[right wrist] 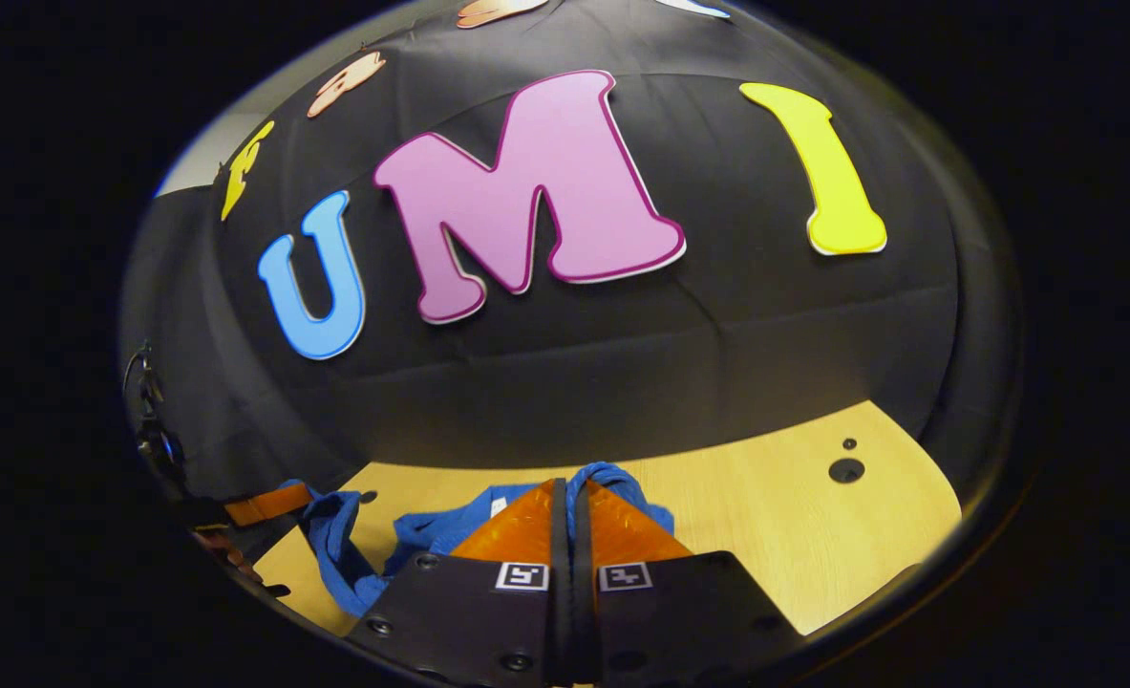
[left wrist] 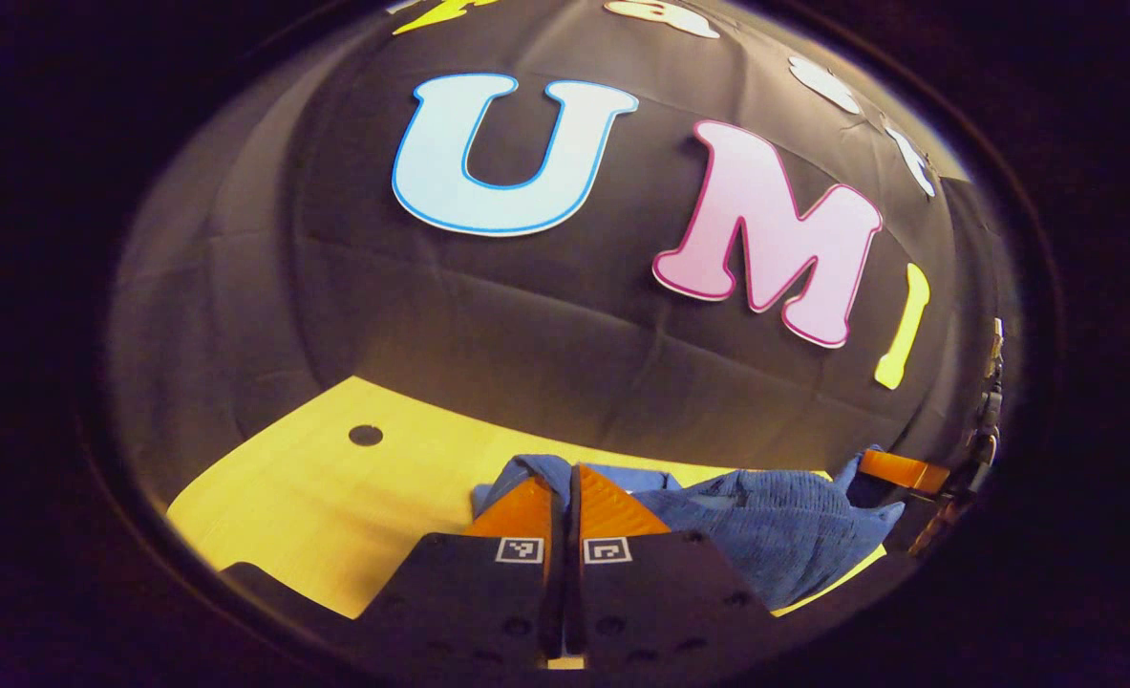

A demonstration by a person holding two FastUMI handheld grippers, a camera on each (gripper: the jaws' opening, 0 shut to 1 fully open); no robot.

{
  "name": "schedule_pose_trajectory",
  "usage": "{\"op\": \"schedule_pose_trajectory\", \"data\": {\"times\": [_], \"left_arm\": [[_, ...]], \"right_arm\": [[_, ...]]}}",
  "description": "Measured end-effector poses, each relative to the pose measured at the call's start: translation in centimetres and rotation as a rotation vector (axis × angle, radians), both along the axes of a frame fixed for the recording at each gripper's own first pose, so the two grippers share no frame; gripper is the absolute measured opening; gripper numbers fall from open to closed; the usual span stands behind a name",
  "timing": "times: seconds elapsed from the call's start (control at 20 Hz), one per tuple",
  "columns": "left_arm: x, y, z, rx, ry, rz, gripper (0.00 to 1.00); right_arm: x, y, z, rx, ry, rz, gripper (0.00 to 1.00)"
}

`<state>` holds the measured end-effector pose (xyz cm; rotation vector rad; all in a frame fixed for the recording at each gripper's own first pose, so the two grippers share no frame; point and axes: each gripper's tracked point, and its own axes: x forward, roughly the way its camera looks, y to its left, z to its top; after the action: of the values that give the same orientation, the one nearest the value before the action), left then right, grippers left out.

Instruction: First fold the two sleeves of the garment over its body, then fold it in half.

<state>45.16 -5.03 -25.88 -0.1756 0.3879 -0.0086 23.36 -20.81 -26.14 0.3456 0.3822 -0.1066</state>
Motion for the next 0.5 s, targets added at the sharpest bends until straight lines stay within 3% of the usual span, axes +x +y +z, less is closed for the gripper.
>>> {"op": "schedule_pose_trajectory", "data": {"times": [0.2, 0.4, 0.45, 0.5], "left_arm": [[7.1, 0.8, -3.9, -0.043, -0.053, 0.032, 0.00], [10.6, 2.7, -9.2, -0.090, -0.062, 0.062, 0.03], [10.8, 2.6, -10.7, -0.089, -0.037, 0.052, 0.17], [10.5, 2.7, -11.7, -0.077, -0.005, 0.050, 0.49]], "right_arm": [[5.6, -2.8, -2.8, -0.105, -0.030, -0.029, 0.04], [7.4, -4.1, -9.3, -0.155, 0.048, -0.062, 0.09], [7.3, -4.5, -10.2, -0.157, 0.068, -0.068, 0.39], [7.1, -5.0, -10.7, -0.174, 0.083, -0.078, 0.70]]}}
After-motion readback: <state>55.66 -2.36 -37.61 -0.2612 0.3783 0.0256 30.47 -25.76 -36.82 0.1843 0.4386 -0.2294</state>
